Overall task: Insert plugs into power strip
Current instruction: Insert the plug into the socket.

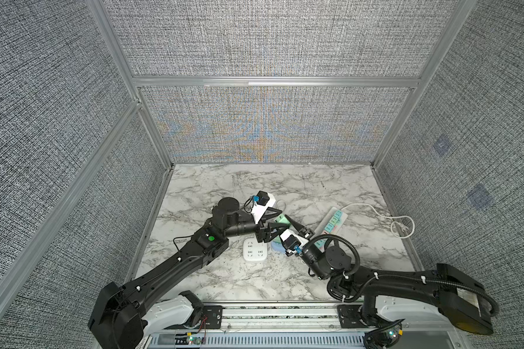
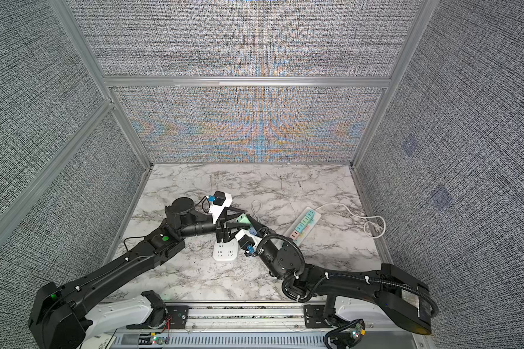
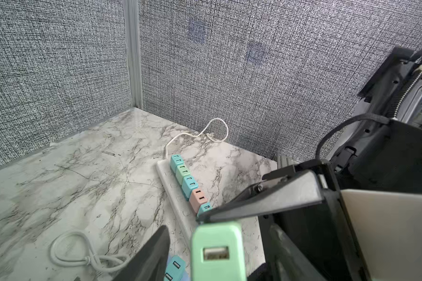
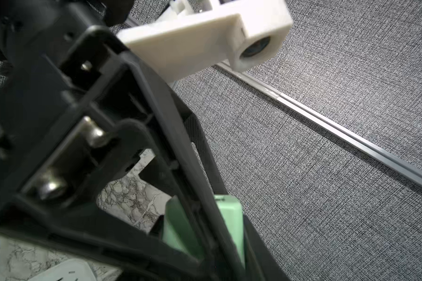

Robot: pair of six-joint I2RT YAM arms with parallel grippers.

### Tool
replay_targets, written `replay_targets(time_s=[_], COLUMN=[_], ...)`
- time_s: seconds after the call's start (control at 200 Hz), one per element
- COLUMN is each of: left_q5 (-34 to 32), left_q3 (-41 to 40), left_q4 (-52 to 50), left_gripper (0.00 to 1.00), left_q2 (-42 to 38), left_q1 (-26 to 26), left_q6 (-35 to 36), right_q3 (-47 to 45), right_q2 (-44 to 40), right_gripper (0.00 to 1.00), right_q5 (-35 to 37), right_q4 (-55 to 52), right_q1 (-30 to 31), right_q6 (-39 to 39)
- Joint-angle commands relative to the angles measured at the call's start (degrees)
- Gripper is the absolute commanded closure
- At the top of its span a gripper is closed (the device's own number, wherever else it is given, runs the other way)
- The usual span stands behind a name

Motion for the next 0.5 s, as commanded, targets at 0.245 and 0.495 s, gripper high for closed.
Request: replay_targets(time_s=[0.245, 0.495], left_q5=[0.82, 0.17], left_q3=[1.27, 0.94], left_q4=[-2.66, -1.83], left_gripper=[0.68, 0.99], left_q2=[0.97, 0.67], left_q1=[-0.53, -0.52], left_q6=[1.67, 1.55], right_q3=[3.01, 1.91], right_q2=[2.50, 0.45], right_gripper=[0.90, 0.70], right_q5=[3.55, 1.66], right_q4=[6.97, 5.40], right_q1=[0.06, 0.10], right_q6=[-1.87, 0.12])
